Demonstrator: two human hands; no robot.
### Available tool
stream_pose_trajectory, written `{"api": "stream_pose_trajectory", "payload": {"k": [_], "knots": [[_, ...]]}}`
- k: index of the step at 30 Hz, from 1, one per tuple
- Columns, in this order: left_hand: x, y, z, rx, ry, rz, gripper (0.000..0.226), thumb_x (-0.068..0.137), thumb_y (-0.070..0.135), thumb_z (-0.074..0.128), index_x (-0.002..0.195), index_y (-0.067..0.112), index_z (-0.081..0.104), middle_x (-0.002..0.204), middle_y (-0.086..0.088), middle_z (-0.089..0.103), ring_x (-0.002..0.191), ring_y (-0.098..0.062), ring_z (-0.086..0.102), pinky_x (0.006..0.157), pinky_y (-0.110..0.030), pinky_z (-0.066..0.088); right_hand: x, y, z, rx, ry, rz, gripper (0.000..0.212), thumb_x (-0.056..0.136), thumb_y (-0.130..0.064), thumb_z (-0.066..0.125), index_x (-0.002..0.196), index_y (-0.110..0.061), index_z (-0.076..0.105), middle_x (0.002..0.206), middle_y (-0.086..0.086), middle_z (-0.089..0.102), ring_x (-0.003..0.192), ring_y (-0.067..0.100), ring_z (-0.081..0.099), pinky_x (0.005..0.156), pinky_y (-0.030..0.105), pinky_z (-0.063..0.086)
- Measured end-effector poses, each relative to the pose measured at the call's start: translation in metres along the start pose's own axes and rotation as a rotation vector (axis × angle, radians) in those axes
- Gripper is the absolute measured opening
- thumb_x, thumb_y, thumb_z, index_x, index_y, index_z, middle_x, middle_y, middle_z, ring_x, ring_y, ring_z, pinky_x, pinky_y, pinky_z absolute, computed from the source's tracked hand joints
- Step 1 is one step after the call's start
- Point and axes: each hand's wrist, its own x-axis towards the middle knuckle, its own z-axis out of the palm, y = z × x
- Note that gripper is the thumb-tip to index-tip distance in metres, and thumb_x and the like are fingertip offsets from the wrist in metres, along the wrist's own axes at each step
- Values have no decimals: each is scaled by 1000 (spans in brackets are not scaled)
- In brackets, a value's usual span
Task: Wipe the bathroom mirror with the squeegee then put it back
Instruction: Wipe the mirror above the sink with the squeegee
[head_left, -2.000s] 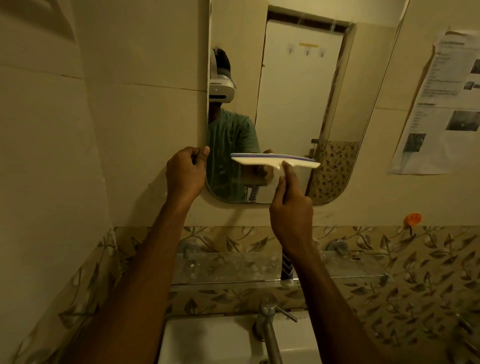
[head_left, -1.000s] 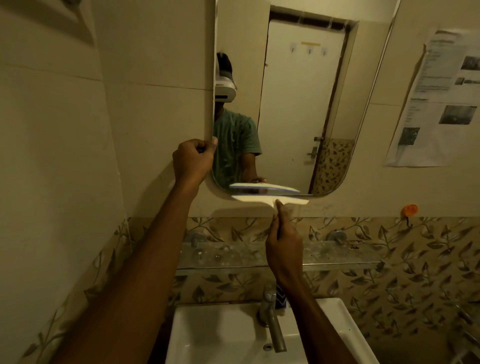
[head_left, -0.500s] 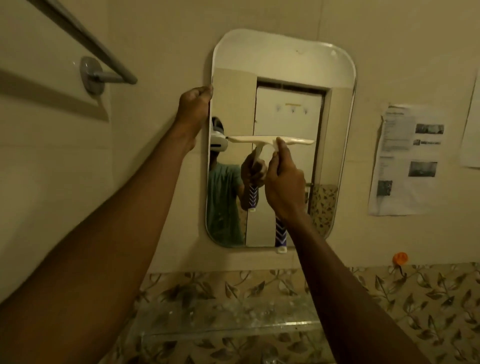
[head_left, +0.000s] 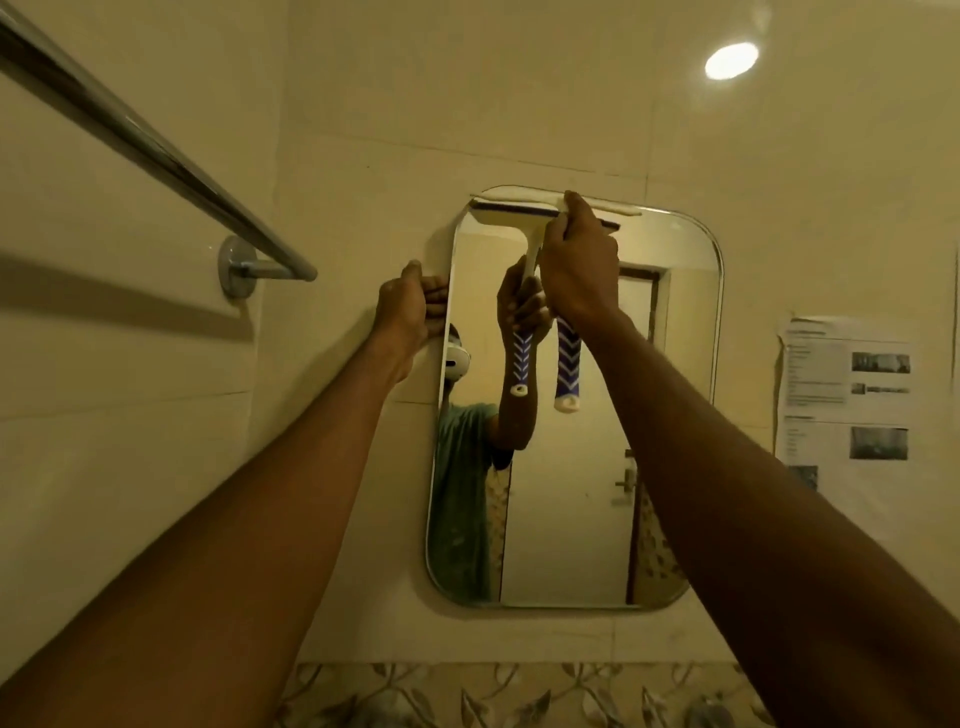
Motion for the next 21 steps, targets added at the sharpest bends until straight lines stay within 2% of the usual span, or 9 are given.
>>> {"api": "stream_pose_trajectory", "payload": {"k": [3, 5, 9, 13, 16, 19, 21], "knots": [[2, -2, -1, 37, 11, 5, 54, 104, 36, 23, 89, 8, 67, 88, -12, 71, 79, -24, 69, 75, -35, 58, 3, -4, 6, -51, -39, 29, 46, 103, -29, 32, 148, -16, 34, 87, 2, 65, 71, 16, 65, 70, 36, 59], [4, -2, -1, 70, 17, 11, 56, 104, 38, 21, 87, 10, 67, 90, -12, 72, 79, -24, 69, 71, -33, 58, -2, -3, 9, -80, -40, 39, 46, 103, -32, 31, 148, -20, 33, 85, 4, 66, 73, 18, 66, 73, 41, 59], [6, 0, -4, 36, -5, -22, 64, 103, 46, 17, 84, 10, 67, 81, -9, 72, 73, -20, 70, 61, -28, 55, -25, 6, 8, -131, -63, -5, 45, 104, -31, 34, 148, -22, 33, 80, 0, 63, 68, 15, 65, 67, 41, 60], [4, 2, -7, -27, -32, -62, 72, 102, 51, 12, 84, 8, 67, 73, -7, 73, 75, -21, 69, 65, -30, 55, -83, 21, 5, -71, -132, 53, 45, 104, -29, 37, 148, -23, 32, 67, 4, 62, 57, 23, 67, 55, 43, 60], [0, 5, -7, -18, -41, -73, 73, 102, 51, 11, 82, 8, 66, 62, -2, 73, 70, -18, 70, 63, -28, 55, -131, 26, 3, -65, -149, 65, 45, 103, -29, 38, 147, -21, 35, 58, -3, 58, 51, 18, 65, 48, 36, 59], [-3, 7, -6, -12, -52, -70, 71, 103, 50, 12, 82, 9, 66, 62, -1, 73, 69, -16, 70, 61, -27, 55, -126, 24, 2, -35, -147, 78, 44, 103, -30, 38, 145, -19, 39, 61, -6, 59, 52, 14, 65, 48, 30, 58], [-4, 6, -6, -14, -54, -64, 69, 103, 49, 14, 81, 9, 66, 61, -1, 73, 66, -15, 70, 62, -28, 54, -106, 19, 1, -60, -132, 70, 44, 103, -31, 36, 145, -18, 40, 65, -3, 61, 51, 15, 64, 49, 35, 59]]}}
